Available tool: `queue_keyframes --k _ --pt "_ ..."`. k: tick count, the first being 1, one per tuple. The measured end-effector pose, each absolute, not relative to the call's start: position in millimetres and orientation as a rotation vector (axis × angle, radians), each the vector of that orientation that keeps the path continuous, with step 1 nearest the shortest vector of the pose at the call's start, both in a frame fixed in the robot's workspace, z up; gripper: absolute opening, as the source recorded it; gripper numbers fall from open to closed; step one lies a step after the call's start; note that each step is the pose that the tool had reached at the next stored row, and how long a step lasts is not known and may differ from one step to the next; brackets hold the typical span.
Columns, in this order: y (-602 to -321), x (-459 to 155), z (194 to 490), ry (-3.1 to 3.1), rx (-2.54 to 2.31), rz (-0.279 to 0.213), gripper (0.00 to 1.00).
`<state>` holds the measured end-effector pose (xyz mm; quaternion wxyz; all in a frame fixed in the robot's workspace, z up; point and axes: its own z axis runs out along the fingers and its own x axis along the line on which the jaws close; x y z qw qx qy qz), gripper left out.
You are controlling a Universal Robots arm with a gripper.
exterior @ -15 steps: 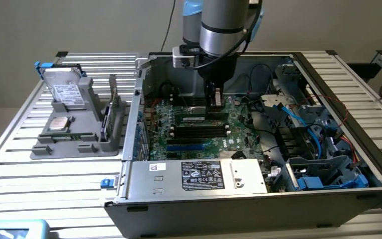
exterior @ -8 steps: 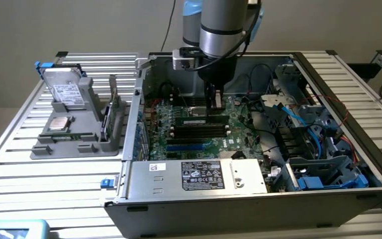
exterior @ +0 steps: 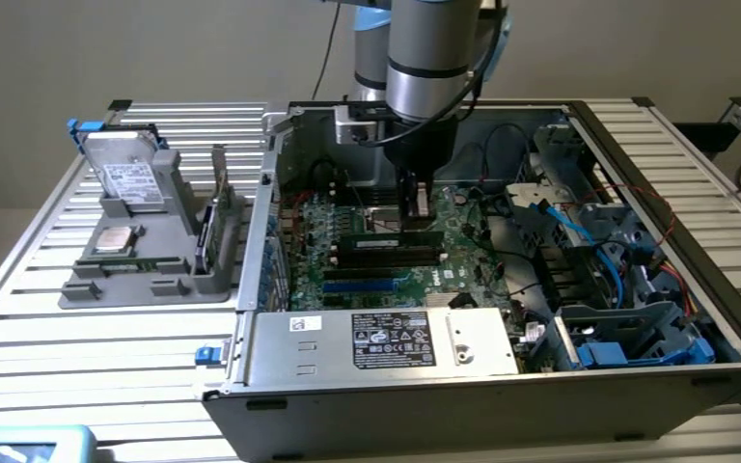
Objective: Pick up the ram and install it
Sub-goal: 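Insert the ram into the slot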
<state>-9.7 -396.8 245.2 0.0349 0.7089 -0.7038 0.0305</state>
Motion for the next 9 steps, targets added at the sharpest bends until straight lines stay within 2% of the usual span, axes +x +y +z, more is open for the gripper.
queue_keyframes --k 9 --pt "-393.9 -11.6 239.8 -2.164 2.182 0.099 0.13"
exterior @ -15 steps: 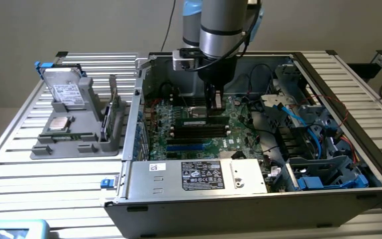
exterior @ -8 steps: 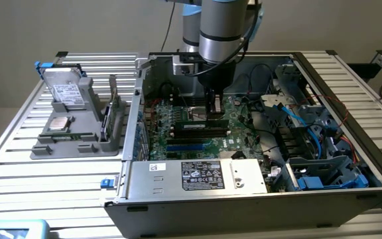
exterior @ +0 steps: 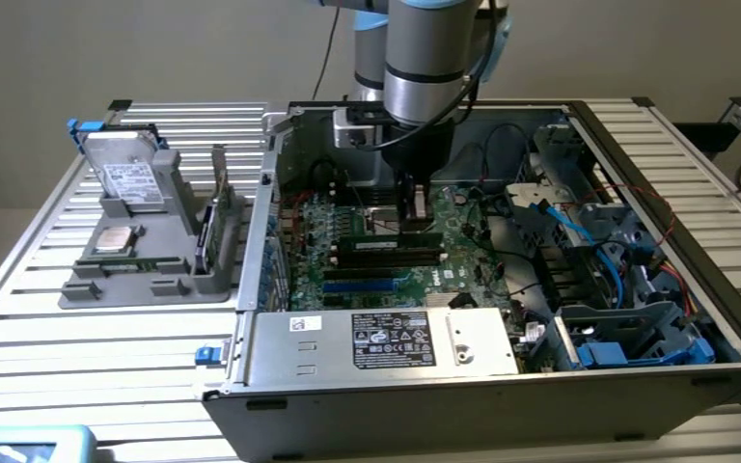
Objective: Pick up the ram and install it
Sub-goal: 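Insert the ram into the slot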
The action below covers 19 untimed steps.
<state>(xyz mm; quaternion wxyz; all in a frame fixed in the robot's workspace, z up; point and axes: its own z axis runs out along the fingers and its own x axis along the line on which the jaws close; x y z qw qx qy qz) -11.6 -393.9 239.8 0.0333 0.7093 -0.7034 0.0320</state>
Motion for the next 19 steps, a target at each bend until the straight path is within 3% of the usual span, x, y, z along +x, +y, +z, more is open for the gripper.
queue_keyframes --k 19 --pt "-394.1 -11.8 231.7 -2.160 2.187 0.099 0.13"
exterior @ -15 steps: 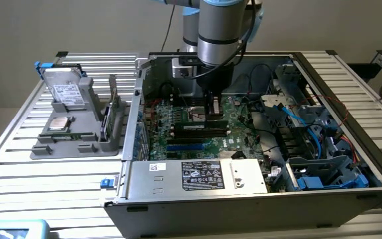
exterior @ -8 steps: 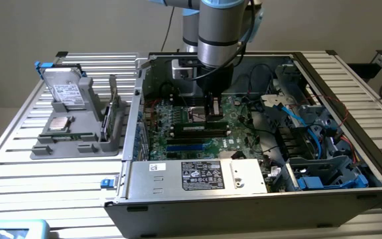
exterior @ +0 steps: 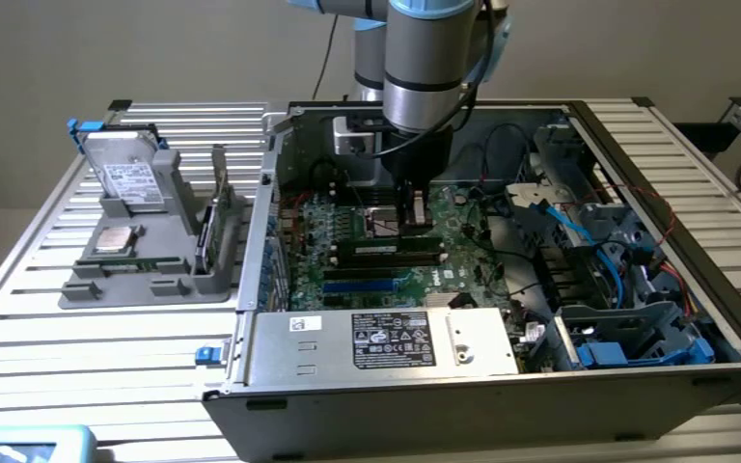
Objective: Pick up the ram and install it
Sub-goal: 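Insert the ram into the slot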
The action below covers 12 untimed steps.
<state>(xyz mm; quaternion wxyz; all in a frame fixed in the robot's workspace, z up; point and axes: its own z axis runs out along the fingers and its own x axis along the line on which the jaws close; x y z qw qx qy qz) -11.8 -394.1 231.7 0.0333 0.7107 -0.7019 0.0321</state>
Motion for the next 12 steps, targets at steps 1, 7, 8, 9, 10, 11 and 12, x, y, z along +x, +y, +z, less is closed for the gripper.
queue_keyframes --k 1,7,8,9,10,11,12 --pt "-394.1 -11.8 231.2 -2.160 2.187 0.099 0.13" --pt "-394.2 -11.8 228.9 -2.159 2.187 0.099 0.13" --pt "-394.2 -11.8 228.8 -2.159 2.187 0.099 0.13" --pt "-394.4 -11.8 228.7 -2.159 2.187 0.099 0.13" --pt "-394.7 -11.8 228.6 -2.159 2.188 0.099 0.13" --pt "-394.7 -11.8 228.6 -2.159 2.188 0.099 0.13" --pt "-394.8 -11.8 228.7 -2.158 2.188 0.099 0.13"
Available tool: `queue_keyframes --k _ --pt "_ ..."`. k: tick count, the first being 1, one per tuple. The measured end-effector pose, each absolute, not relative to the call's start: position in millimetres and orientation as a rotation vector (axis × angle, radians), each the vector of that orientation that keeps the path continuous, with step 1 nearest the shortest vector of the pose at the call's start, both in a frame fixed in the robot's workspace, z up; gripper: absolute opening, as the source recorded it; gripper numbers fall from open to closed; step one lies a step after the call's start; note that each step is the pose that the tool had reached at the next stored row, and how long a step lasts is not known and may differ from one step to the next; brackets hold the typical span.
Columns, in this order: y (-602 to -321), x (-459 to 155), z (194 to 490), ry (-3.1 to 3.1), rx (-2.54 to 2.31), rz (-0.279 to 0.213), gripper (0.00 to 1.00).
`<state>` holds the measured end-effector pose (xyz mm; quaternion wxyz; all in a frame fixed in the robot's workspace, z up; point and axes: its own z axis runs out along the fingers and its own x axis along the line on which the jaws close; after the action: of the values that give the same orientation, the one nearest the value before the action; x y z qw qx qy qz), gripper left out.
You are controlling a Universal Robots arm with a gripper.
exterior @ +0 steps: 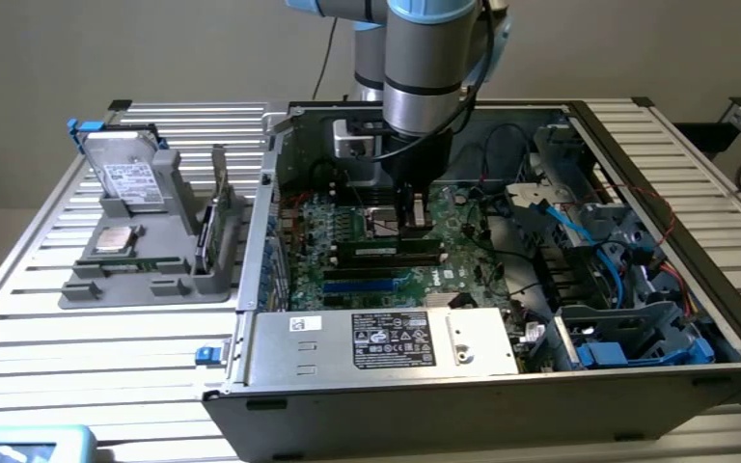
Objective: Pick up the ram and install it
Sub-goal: 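Insert the ram into the slot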
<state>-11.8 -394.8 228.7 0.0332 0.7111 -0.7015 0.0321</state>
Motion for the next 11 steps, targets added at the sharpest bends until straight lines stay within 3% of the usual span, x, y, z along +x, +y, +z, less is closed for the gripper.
queue_keyframes --k 11 --pt "-395.2 -11.8 228.5 -2.152 2.194 0.099 0.13"
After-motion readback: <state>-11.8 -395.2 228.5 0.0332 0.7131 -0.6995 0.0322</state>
